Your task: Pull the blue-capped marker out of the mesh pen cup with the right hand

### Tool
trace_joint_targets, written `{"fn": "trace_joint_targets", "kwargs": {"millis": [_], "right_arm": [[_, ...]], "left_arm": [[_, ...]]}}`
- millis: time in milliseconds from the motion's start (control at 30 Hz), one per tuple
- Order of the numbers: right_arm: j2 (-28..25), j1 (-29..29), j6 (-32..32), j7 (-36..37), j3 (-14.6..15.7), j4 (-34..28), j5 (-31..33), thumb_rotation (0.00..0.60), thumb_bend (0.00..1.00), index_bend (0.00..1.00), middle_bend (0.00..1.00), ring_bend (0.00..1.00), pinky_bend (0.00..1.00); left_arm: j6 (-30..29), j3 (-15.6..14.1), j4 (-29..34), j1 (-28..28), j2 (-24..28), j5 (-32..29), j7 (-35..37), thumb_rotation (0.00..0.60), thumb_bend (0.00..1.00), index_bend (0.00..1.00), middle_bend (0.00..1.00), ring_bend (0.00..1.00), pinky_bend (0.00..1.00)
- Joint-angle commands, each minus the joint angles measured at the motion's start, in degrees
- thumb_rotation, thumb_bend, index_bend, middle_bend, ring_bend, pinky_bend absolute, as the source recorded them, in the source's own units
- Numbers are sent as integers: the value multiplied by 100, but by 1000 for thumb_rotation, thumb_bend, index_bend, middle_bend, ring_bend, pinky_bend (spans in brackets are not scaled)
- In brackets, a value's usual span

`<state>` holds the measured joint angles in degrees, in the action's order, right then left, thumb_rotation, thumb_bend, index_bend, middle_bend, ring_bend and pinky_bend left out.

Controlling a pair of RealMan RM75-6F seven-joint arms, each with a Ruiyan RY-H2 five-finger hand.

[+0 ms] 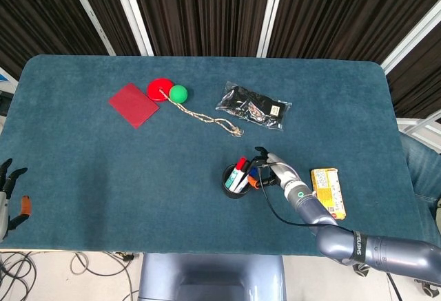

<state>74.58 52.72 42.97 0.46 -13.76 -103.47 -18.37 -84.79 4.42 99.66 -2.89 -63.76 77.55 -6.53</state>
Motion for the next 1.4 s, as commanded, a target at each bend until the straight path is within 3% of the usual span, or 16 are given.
{"fn": "trace_joint_targets", "kwargs": {"millis": [33,600,900,1400], "right_arm": [[-7,14,-18,-13,24,5,14,600,465,459,0,0,172],[-258,-12,-10,107,-79,-289,-142,600,512,533,0,0,172],[-902,-59,218,149,-360,-922,-303,600,513,536,0,0,172],[-2275,-276,181,592,-1002,-1367,-257,600,512,536,0,0,172]], "left_arm": [[6,1,7,-2,4,-6,3,600,542,184,0,0,10],[65,1,51,-13,34,-69,23,600,542,188,0,0,11],[55,-12,76,-7,39,-51,25,600,542,189,0,0,11],[69,-3,92,-11,49,-82,47,600,542,190,0,0,11]]}}
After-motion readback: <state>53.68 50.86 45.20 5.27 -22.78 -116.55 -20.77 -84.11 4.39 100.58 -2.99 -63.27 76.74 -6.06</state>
